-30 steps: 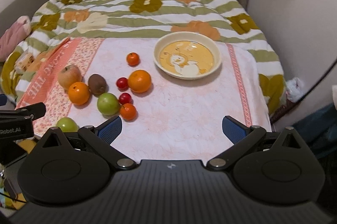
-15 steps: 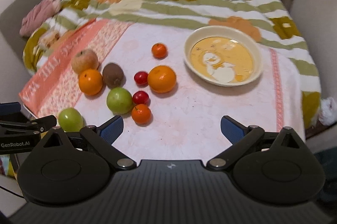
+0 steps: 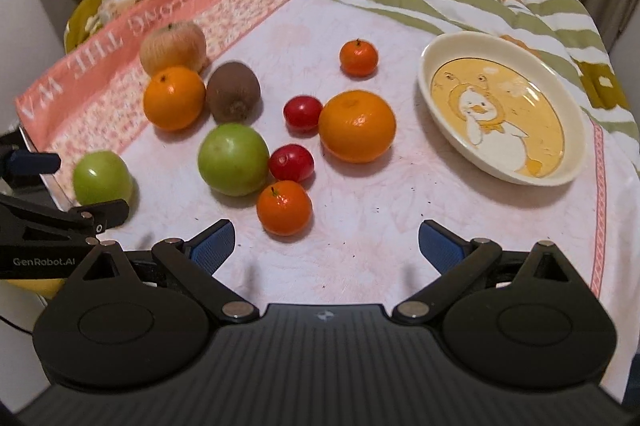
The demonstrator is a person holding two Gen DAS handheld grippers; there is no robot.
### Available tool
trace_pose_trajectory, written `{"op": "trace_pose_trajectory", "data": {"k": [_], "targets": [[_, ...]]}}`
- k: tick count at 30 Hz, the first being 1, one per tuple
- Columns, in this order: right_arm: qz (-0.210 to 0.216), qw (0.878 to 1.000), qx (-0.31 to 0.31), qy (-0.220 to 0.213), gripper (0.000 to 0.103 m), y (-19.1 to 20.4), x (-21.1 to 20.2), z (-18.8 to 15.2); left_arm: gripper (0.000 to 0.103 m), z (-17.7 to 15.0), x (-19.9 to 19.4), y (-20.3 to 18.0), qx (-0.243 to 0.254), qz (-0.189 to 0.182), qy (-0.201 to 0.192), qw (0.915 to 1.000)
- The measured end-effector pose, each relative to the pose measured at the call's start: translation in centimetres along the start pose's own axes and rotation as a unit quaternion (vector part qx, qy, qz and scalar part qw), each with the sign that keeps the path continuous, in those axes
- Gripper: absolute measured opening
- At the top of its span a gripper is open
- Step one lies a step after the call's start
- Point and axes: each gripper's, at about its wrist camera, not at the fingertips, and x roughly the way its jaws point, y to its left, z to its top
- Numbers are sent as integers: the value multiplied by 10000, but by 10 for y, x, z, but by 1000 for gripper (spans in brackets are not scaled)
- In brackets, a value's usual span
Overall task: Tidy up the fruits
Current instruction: 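Grasp the green apple with the left tool while the right tool grasps a tangerine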
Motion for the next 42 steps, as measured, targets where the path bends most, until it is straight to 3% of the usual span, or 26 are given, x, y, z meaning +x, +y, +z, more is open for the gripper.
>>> {"op": "trace_pose_trajectory", "data": {"k": [12,16,23,29,42], "targets": [[179,9997,19,156,92,7,32,3,78,-5,21,1,67,65,116,9999],[209,9995,82,235,84,9,37,5,62,-4,24,1,96,-19,135,9999],[189,9995,87,243,76,15,42,7,62,-4,24,7,142,-169,112,9997],[210,9996,-35,209,53,23,46,10,62,-4,24,8,222,-225,61,9995],[83,9998,108,124,52,27,38,10,61,1,20,15,277,-343,14,9990]]}}
